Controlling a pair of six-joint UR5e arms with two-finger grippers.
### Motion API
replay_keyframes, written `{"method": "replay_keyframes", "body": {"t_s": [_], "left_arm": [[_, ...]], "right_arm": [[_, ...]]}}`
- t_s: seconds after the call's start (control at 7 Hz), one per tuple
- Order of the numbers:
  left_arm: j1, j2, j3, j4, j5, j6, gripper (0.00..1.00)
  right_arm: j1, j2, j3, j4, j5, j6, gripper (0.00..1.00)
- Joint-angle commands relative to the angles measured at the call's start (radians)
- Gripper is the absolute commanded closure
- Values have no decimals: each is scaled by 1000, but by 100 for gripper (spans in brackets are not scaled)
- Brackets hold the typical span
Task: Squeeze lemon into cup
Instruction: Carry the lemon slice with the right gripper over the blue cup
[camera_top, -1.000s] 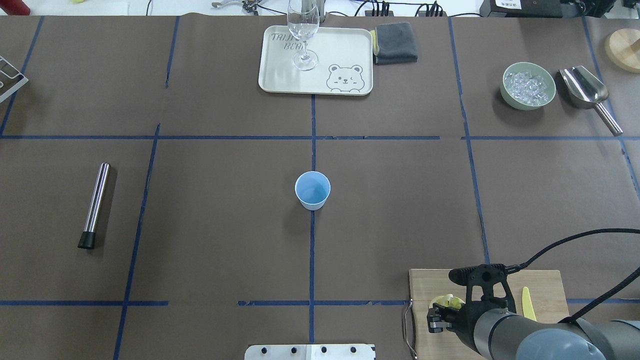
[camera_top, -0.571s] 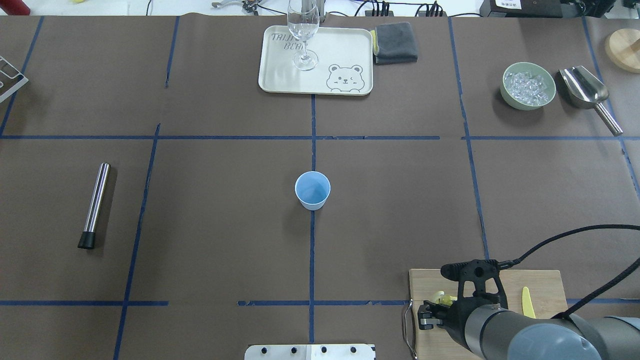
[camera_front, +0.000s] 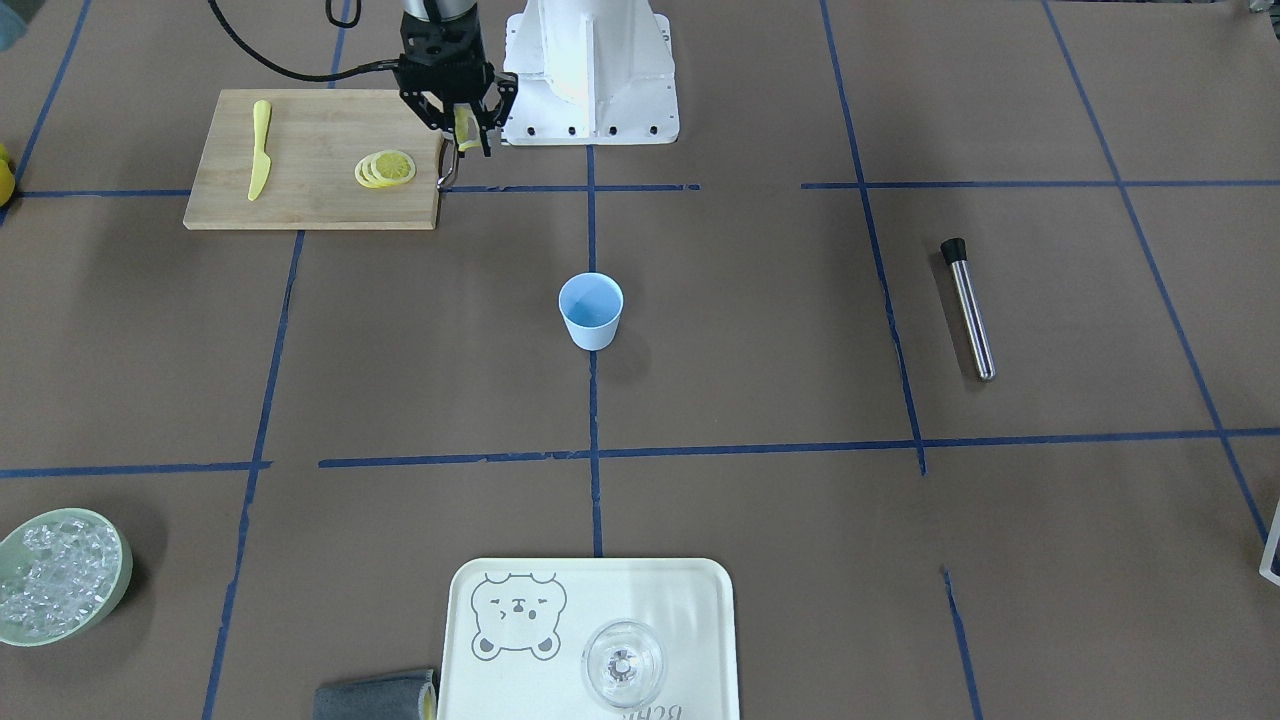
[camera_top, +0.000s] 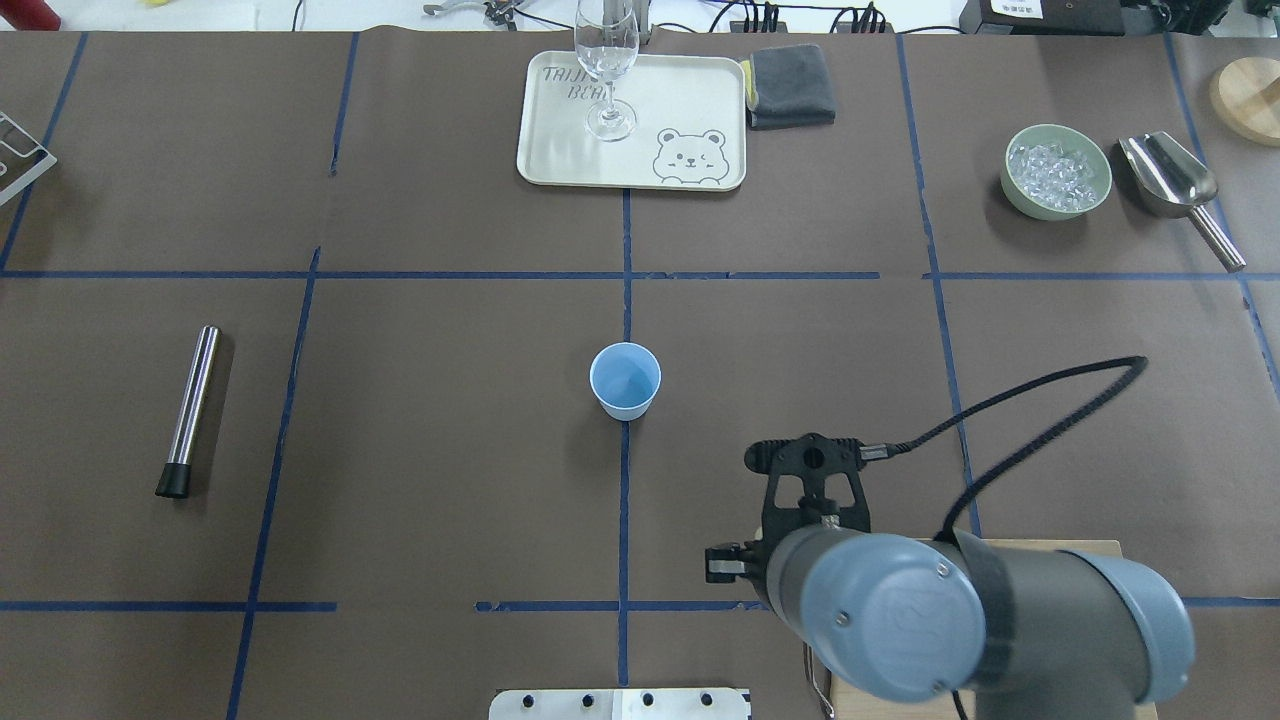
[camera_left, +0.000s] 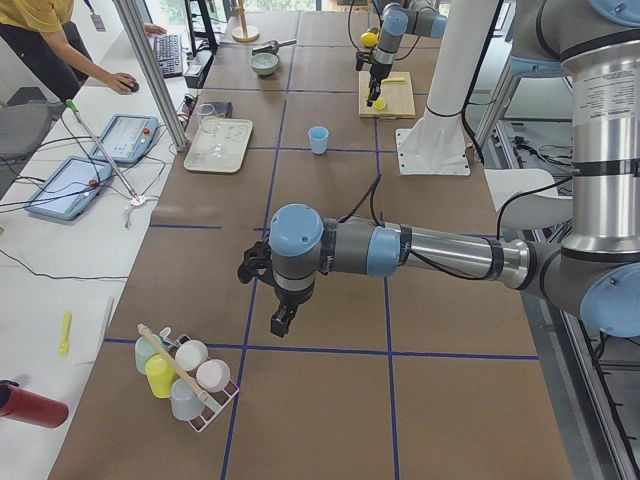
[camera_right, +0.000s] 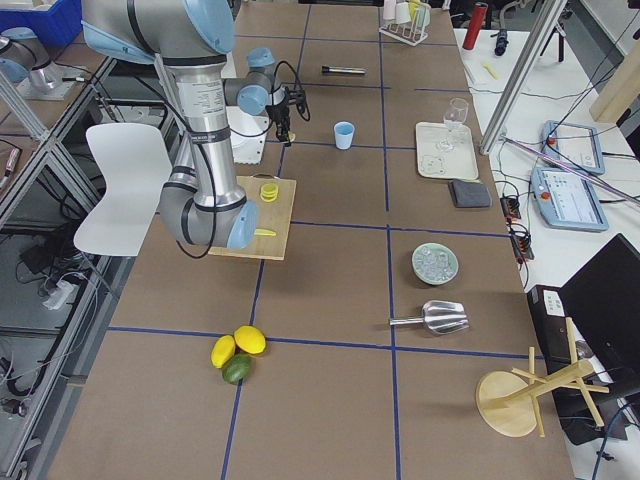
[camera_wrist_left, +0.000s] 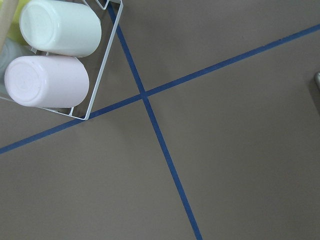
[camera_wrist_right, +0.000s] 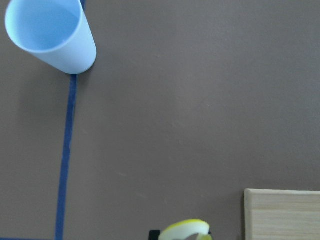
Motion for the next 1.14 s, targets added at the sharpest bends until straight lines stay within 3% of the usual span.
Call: {"method": "replay_keyframes", "body": {"t_s": [0.0, 0.29, 0.71, 1.0], "left_arm": [[0, 0, 2, 0, 0, 0, 0], [0, 0, 9, 0, 0, 0, 0], [0, 6, 12, 0, -2, 0, 0], [2, 6, 12, -2, -2, 0, 0]], "right_arm": [[135, 252, -222, -54, 84, -10, 64], [186, 389, -394, -48, 92, -23, 64], [220, 405, -533, 75, 90, -97, 64], [222, 402, -542, 81, 93, -128, 60]]}}
